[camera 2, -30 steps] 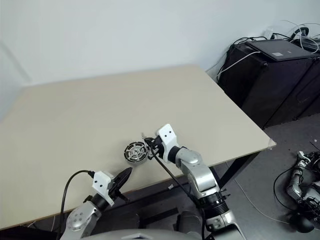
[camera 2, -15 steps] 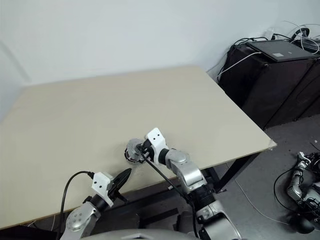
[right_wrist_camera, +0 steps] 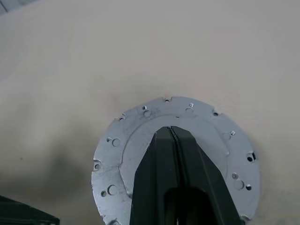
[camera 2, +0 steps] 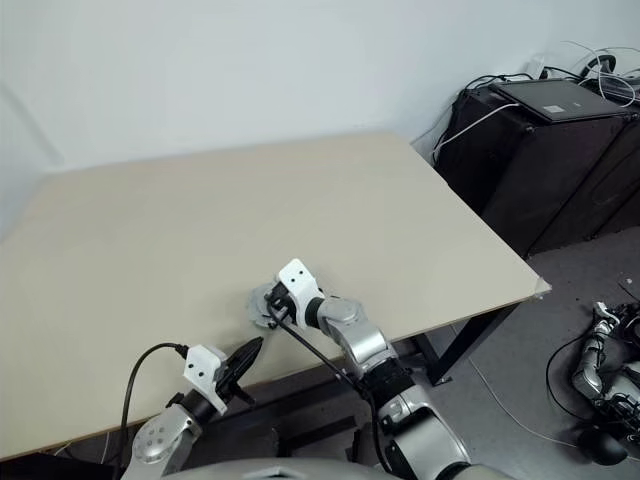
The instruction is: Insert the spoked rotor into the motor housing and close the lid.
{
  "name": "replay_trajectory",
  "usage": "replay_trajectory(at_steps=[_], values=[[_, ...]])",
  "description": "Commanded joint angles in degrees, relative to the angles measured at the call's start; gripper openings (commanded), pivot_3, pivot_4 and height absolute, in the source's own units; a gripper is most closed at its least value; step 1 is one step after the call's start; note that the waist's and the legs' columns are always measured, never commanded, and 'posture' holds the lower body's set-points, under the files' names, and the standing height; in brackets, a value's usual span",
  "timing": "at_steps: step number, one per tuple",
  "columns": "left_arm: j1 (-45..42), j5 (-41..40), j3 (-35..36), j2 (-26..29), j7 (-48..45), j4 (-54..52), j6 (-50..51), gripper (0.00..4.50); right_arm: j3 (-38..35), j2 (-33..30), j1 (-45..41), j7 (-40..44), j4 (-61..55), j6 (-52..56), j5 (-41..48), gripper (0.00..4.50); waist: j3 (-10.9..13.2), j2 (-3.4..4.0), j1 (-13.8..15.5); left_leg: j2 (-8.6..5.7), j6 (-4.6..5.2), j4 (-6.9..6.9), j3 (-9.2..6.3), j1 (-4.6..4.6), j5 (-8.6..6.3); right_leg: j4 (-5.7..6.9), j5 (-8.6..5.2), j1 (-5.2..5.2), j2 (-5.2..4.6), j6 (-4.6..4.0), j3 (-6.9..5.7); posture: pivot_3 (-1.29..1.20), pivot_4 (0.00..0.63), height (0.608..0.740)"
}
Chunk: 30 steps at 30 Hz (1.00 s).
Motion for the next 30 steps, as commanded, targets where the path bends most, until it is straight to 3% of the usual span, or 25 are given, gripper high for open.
replay_trajectory(at_steps=[1, 10, 13, 25, 30], values=[[-0.1, -0.4, 0.0, -0.5, 0.0, -1.6, -1.1, 0.00, 0.2, 0.7, -2.0, -1.2, 2.3, -0.6, -1.7, 0.01, 0.0, 0.03, 0.0, 0.00, 0.00, 0.00, 0.00, 0.00, 0.00, 0.00, 0.00, 0.00, 0.00, 0.00, 0.00, 0.00, 0.000, 0.740], [0.0, -0.4, -0.1, -0.7, 0.1, -2.2, -0.5, 0.00, 1.4, -0.3, -0.3, 3.6, -3.9, -3.2, -1.0, 0.01, -0.2, 0.10, 0.0, 0.00, 0.00, 0.00, -0.02, 0.04, 0.00, 0.00, 0.00, 0.05, 0.00, 0.00, -0.01, 0.00, 0.000, 0.740], [-0.2, -0.4, -0.2, -0.7, 0.0, -2.3, -0.2, 0.00, 1.3, -1.3, -0.3, 5.2, -6.5, -4.7, -1.0, 0.66, -0.2, 0.12, 0.0, 0.00, 0.00, 0.01, -0.01, 0.01, 0.00, 0.00, 0.00, 0.02, 0.00, 0.00, 0.01, 0.00, 0.000, 0.740], [-0.7, -0.3, -0.6, -1.0, 0.4, -2.8, 0.3, 0.00, 0.6, -3.1, -3.4, 9.2, -3.2, -4.8, -0.7, 4.47, -0.2, 0.11, 0.0, -0.01, 0.00, 0.01, 0.00, 0.02, 0.00, 0.01, 0.00, 0.17, 0.00, 0.00, 0.00, 0.00, 0.000, 0.740], [-0.2, -0.2, -0.6, -1.1, 0.8, -3.5, 0.3, 0.00, 0.4, -3.2, -4.7, 10.4, -0.6, -4.9, -0.8, 4.47, -0.2, 0.11, 0.0, -0.01, 0.00, 0.00, -0.01, 0.02, 0.00, 0.01, 0.00, 0.23, 0.01, 0.00, 0.00, 0.00, 0.000, 0.740]])
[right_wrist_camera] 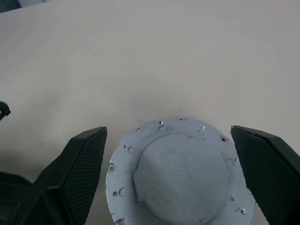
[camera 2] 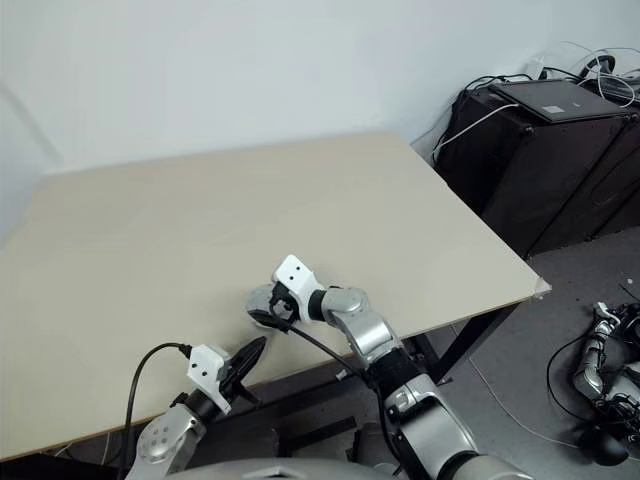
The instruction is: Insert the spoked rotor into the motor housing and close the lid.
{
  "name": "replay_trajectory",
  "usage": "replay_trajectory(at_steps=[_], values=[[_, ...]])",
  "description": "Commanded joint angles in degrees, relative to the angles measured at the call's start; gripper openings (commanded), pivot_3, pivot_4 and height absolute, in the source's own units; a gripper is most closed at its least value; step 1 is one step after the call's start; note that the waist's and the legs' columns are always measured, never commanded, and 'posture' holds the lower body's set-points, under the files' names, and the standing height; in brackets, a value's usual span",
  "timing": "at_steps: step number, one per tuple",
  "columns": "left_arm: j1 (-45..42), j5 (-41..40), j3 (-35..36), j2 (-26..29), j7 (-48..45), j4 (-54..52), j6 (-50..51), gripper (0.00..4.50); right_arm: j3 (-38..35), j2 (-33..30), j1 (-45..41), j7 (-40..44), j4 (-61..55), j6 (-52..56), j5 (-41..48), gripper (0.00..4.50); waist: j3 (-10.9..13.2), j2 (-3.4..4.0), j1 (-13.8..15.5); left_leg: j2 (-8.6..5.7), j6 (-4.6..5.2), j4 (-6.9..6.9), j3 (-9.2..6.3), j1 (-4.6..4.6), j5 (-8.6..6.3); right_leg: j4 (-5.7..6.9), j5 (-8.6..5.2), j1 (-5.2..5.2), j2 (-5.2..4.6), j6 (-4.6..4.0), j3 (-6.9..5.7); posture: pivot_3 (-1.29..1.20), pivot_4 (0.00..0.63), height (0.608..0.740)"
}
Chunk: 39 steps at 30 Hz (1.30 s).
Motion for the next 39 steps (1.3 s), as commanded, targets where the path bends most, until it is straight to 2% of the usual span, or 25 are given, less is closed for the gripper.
replay_trajectory(at_steps=[1, 21, 24, 26, 34, 39], values=[[0.1, -0.3, 0.1, -0.3, 0.5, -3.3, 0.0, 0.00, -0.7, 0.2, -2.4, 0.9, 0.7, -1.0, 0.3, 4.47, 0.0, 0.00, 0.0, 0.00, 0.00, 0.00, 0.01, 0.00, 0.00, 0.00, 0.00, 0.00, 0.00, 0.00, 0.00, 0.00, 0.000, 0.740], [2.4, -0.2, 0.5, -0.3, 2.9, -6.0, 0.5, 0.00, -0.9, 0.4, -7.1, 2.3, 11.5, -4.5, -2.1, 4.47, 0.0, 0.03, 0.0, 0.00, 0.00, 0.00, 0.01, 0.00, 0.00, 0.00, 0.00, -0.01, 0.00, 0.00, 0.01, 0.00, 0.000, 0.740], [2.5, -0.2, 0.4, -0.3, 3.0, -6.0, 0.5, 0.00, -1.1, 0.5, -7.0, 2.3, 11.6, -4.7, -2.1, 3.86, 0.0, 0.03, 0.0, 0.00, 0.00, 0.00, 0.01, 0.00, 0.00, 0.02, 0.00, -0.01, 0.00, 0.00, 0.01, 0.00, 0.000, 0.740], [2.4, -0.2, 0.4, -0.3, 3.0, -6.0, 0.6, 0.00, -1.3, 0.6, -6.9, 2.1, 11.5, -4.8, -2.0, 3.30, 0.0, 0.03, 0.0, 0.00, 0.00, 0.00, 0.00, 0.00, 0.00, 0.02, 0.00, -0.02, 0.00, 0.00, 0.01, 0.00, 0.000, 0.740], [1.9, -0.2, 0.1, -0.2, 2.9, -5.8, 0.9, 0.00, -3.6, 1.2, -5.9, 1.2, 9.2, -3.2, 0.1, 3.25, 0.0, 0.04, 0.0, 0.00, 0.00, -0.01, 0.01, -0.01, 0.00, 0.02, 0.00, -0.01, 0.00, 0.00, 0.01, 0.00, 0.000, 0.740], [1.8, -0.3, 0.0, -0.1, 2.7, -6.0, 1.2, 0.00, -4.0, 2.1, -5.9, -2.9, 8.7, -1.0, -1.1, 3.25, 0.0, 0.05, 0.0, -0.01, 0.00, 0.00, 0.02, -0.03, 0.00, 0.01, 0.00, -0.01, 0.00, 0.00, 0.02, 0.00, 0.000, 0.740]])
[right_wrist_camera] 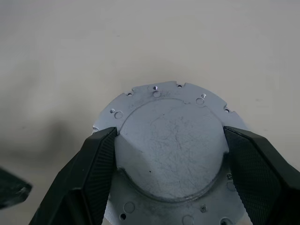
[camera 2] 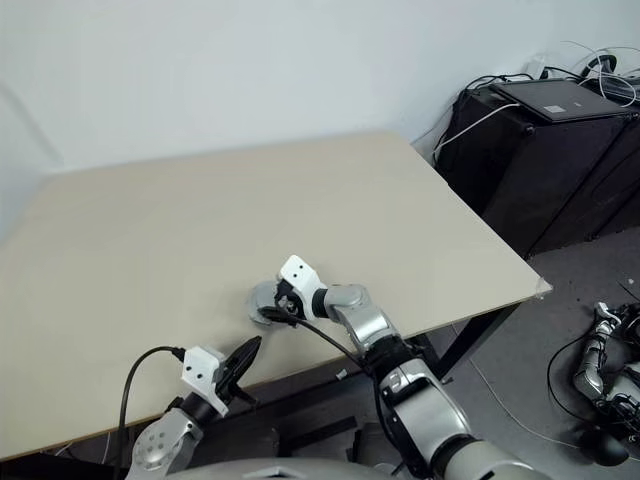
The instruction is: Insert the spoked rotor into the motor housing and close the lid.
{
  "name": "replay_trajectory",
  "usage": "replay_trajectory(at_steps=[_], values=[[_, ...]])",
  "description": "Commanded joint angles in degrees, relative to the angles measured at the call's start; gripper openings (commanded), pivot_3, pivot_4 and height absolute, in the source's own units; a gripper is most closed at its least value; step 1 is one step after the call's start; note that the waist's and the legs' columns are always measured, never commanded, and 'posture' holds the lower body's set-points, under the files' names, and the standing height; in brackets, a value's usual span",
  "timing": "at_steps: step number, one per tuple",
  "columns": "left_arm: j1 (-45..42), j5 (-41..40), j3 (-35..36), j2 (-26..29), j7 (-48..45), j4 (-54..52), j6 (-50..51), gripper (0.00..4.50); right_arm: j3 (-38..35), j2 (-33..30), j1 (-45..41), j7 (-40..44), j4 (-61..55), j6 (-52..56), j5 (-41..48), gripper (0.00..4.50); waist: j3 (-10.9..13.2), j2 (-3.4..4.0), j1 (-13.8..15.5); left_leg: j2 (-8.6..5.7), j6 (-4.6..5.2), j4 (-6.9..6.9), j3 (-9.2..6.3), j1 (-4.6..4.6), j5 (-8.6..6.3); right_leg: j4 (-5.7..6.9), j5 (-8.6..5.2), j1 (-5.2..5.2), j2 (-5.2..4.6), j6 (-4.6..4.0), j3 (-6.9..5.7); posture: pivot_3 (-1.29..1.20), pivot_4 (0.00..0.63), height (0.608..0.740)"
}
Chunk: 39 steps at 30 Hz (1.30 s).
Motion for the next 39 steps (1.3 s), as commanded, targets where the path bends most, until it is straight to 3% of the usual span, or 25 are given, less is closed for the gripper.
replay_trajectory(at_steps=[1, 22, 39], values=[[-0.5, -0.3, -0.1, -0.2, -0.2, -2.5, 0.1, 0.00, -1.2, 0.6, -1.0, -2.8, -3.0, 1.1, -0.5, 3.25, 0.0, 0.00, 0.0, 0.00, 0.00, 0.00, 0.00, 0.00, 0.00, 0.00, 0.00, -0.01, 0.00, 0.00, 0.00, 0.00, 0.000, 0.740], [-0.2, -0.3, -0.2, -0.2, -0.5, -2.9, 0.8, 0.00, 3.2, -0.8, 0.1, -1.2, -4.7, 5.1, -4.1, 3.25, 0.0, 0.00, 0.0, 0.00, 0.00, 0.00, -0.02, 0.03, 0.00, -0.02, 0.00, -0.04, -0.01, 0.00, -0.01, 0.00, 0.000, 0.740], [0.1, -0.3, -0.4, -0.2, -0.9, -2.9, 1.1, 0.00, 2.4, 0.5, 0.1, -2.6, -4.7, 6.3, -4.0, 3.25, 0.0, 0.01, 0.0, 0.00, -0.01, 0.00, -0.03, 0.12, 0.00, -0.02, -0.01, -0.09, -0.01, 0.00, -0.02, 0.00, 0.000, 0.740]])
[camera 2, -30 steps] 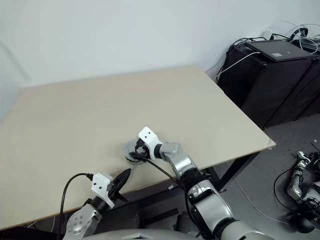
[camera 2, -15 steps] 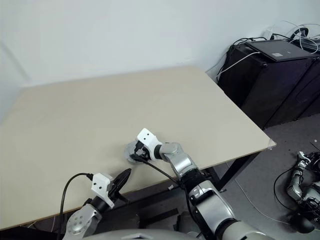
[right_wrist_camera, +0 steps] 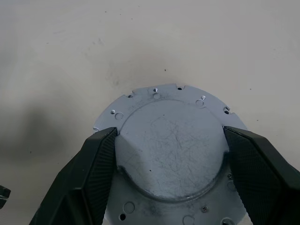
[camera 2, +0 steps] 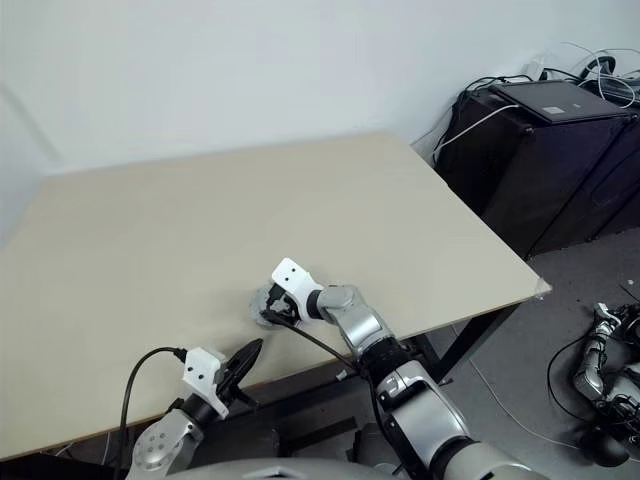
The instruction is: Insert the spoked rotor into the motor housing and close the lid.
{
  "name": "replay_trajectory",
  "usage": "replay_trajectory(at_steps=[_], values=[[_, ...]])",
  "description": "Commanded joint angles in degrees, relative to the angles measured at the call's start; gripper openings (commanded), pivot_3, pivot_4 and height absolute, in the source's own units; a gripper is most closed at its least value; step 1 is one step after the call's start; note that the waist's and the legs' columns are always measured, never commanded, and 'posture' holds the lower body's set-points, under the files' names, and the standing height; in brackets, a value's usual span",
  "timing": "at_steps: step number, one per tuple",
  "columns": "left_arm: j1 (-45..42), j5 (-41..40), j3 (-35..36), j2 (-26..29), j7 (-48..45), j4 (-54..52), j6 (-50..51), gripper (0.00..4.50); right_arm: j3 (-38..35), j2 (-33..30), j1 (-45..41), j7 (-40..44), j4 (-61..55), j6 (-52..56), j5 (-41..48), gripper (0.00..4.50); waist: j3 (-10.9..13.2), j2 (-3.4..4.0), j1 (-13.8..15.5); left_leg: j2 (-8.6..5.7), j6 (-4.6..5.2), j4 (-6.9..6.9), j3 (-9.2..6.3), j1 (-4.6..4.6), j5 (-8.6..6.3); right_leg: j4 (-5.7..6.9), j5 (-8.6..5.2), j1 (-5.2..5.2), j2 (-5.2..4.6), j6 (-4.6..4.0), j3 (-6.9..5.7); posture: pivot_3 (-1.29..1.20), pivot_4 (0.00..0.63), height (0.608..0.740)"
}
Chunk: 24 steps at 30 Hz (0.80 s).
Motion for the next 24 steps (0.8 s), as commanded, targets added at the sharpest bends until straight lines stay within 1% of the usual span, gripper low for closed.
replay_trajectory(at_steps=[1, 6, 10, 18, 24], values=[[-0.3, -0.3, -0.3, -0.2, -0.2, -2.5, -0.1, 0.00, -1.0, 0.5, -0.4, -0.1, -0.2, 0.2, 0.8, 3.25, 0.0, 0.00, 0.0, 0.00, 0.00, 0.00, 0.00, 0.00, 0.00, 0.00, 0.00, 0.00, 0.00, 0.00, 0.00, 0.00, 0.000, 0.740], [-0.4, -0.2, -0.5, -0.3, -0.2, -2.3, -0.1, 0.00, -2.3, 0.4, 0.1, 0.7, -0.7, -2.5, 1.9, 3.25, 0.0, 0.00, 0.0, 0.00, 0.00, 0.00, 0.00, -0.01, 0.00, 0.00, 0.00, 0.01, 0.00, 0.00, 0.00, 0.00, 0.000, 0.740], [-0.5, -0.2, -0.6, -0.3, -0.3, -2.1, 0.0, 0.00, -2.1, 0.1, 0.0, 0.7, -0.6, -2.4, 1.6, 3.25, 0.0, 0.01, 0.0, 0.00, 0.00, 0.00, 0.00, -0.03, 0.00, 0.00, 0.00, 0.00, 0.00, 0.00, 0.00, 0.00, 0.000, 0.740], [-0.6, -0.2, -0.5, -0.4, -0.3, -1.8, 0.0, 0.00, -1.1, 0.6, -0.3, -1.4, 0.1, -2.0, 0.1, 3.25, 0.0, 0.02, 0.0, 0.00, 0.00, 0.00, 0.00, -0.04, 0.00, 0.00, 0.00, 0.00, 0.00, 0.00, 0.00, 0.00, 0.000, 0.740], [-0.4, -0.3, -0.4, -0.4, -0.2, -1.7, -0.1, 0.00, -1.5, 1.1, -0.4, -2.6, 0.9, -4.0, -0.2, 3.25, 0.0, 0.01, 0.0, 0.00, 0.00, 0.00, 0.00, -0.03, 0.00, 0.01, 0.00, -0.04, 0.00, 0.00, 0.00, 0.00, 0.000, 0.740]])
